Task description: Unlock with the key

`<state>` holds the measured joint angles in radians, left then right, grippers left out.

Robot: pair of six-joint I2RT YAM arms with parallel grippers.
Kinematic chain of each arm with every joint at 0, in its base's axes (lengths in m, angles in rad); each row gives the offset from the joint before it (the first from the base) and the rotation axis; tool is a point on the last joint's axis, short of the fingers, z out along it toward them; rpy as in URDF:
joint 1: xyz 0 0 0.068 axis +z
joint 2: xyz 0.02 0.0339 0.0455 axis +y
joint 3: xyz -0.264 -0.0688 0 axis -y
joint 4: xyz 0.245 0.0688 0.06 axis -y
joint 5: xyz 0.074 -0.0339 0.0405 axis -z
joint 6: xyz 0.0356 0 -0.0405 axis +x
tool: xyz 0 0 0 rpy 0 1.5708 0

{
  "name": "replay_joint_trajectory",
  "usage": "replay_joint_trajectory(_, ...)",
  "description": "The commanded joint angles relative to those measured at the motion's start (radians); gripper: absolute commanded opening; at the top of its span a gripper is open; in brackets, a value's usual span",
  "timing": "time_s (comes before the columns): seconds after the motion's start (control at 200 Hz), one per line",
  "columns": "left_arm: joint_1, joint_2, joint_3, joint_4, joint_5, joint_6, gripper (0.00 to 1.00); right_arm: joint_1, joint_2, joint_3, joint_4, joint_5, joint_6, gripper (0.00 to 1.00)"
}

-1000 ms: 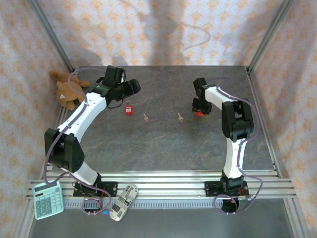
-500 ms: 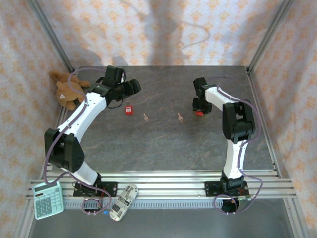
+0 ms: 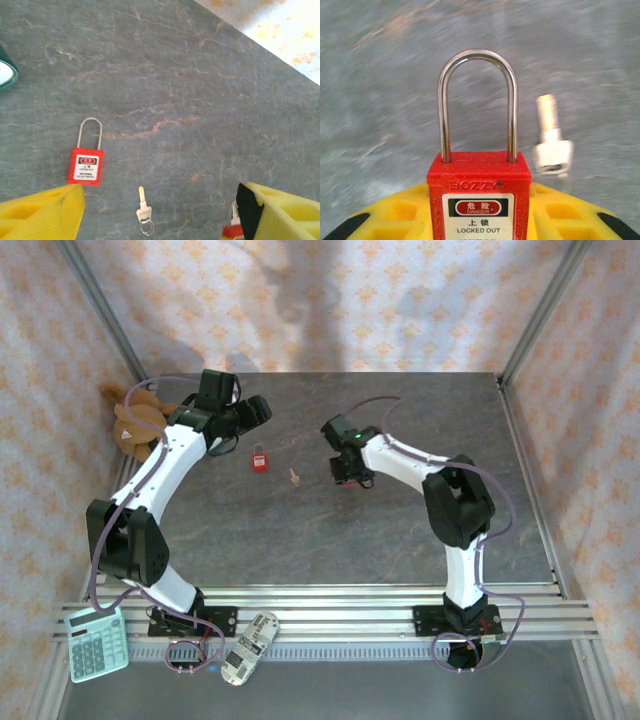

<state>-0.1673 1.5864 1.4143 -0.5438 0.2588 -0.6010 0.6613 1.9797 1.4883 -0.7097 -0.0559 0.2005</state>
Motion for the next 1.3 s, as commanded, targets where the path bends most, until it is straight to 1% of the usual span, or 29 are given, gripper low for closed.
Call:
replay_joint_trajectory(0.0,0.010,-0.011,-0.012,0.010,-0.008,0.003,0.81,0.063,0.043,0.018,-0.023,0.020,-0.052,0.37)
replay_joint_trajectory(0.14,0.011,0.002,-0.011,0.012,0.005,-0.002,0.81,0.103,0.061,0.003,-0.013,-0.041,-0.079,0.38)
replay_joint_trajectory(0.26,0.011,0.009,-0.011,0.013,0.010,-0.003,0.81,0.115,0.067,-0.013,-0.011,-0.042,-0.092,0.41)
replay_joint_trajectory(0.465,0.011,0.010,-0.012,0.018,0.016,-0.007,0.81,0.115,0.040,-0.038,-0.030,-0.004,-0.105,0.58)
replay_joint_trajectory(0.581,0.011,0.011,-0.012,0.017,0.019,-0.006,0.81,0.115,0.015,-0.064,-0.040,0.021,-0.103,0.62)
replay_joint_trajectory(0.726,0.009,0.012,-0.014,0.020,0.025,-0.008,0.81,0.113,0.009,-0.089,-0.061,0.079,-0.085,0.63)
replay_joint_trajectory(0.826,0.010,0.011,-0.015,0.022,0.027,-0.011,0.81,0.095,0.003,-0.103,-0.072,0.111,-0.078,0.63)
replay_joint_trajectory(1.076,0.010,0.016,-0.017,0.027,0.036,-0.016,0.81,0.029,-0.051,-0.119,-0.079,0.120,-0.080,0.62)
replay_joint_trajectory(1.296,0.009,0.020,-0.018,0.028,0.037,-0.017,0.81,0.008,-0.072,-0.114,-0.084,0.147,-0.068,0.62)
